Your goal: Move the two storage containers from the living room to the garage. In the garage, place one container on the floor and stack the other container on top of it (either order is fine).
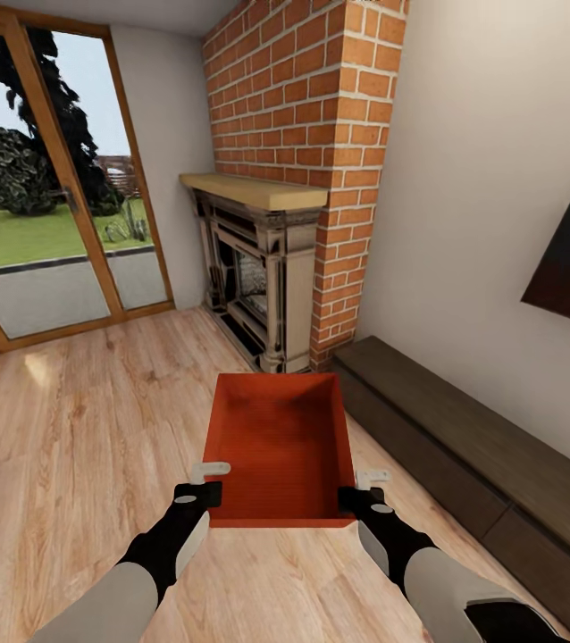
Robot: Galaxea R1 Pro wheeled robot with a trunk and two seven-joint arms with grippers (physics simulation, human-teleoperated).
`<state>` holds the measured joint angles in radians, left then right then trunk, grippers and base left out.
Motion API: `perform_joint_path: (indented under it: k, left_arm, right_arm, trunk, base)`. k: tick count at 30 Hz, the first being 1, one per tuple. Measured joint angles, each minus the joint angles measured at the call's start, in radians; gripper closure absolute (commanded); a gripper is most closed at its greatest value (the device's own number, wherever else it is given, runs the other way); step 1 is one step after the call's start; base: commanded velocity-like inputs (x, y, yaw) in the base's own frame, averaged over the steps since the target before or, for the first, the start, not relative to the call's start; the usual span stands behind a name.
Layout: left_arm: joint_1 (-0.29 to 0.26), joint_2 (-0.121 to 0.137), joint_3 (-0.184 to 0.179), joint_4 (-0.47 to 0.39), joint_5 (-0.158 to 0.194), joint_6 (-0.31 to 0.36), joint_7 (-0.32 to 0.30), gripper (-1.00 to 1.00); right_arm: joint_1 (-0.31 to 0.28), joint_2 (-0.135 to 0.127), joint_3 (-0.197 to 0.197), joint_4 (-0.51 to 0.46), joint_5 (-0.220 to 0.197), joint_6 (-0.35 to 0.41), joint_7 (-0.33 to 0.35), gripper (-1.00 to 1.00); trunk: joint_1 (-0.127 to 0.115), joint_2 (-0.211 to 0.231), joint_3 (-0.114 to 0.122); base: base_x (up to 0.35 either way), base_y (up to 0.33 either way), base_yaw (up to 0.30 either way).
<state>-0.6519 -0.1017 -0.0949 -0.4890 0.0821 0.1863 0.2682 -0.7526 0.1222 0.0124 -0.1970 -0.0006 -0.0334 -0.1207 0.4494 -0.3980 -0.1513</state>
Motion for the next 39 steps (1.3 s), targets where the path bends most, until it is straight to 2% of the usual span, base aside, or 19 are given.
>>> perform_joint_path:
  k: [39]
  left_arm:
    - [0.000,0.000,0.001,0.001,0.000,0.000,-0.001,1.00]
  right_arm:
    - [0.000,0.000,0.001,0.000,0.000,0.002,0.000,1.00]
  trunk:
    - [0.000,0.000,0.062]
  base:
    - [0.000,0.000,0.000]
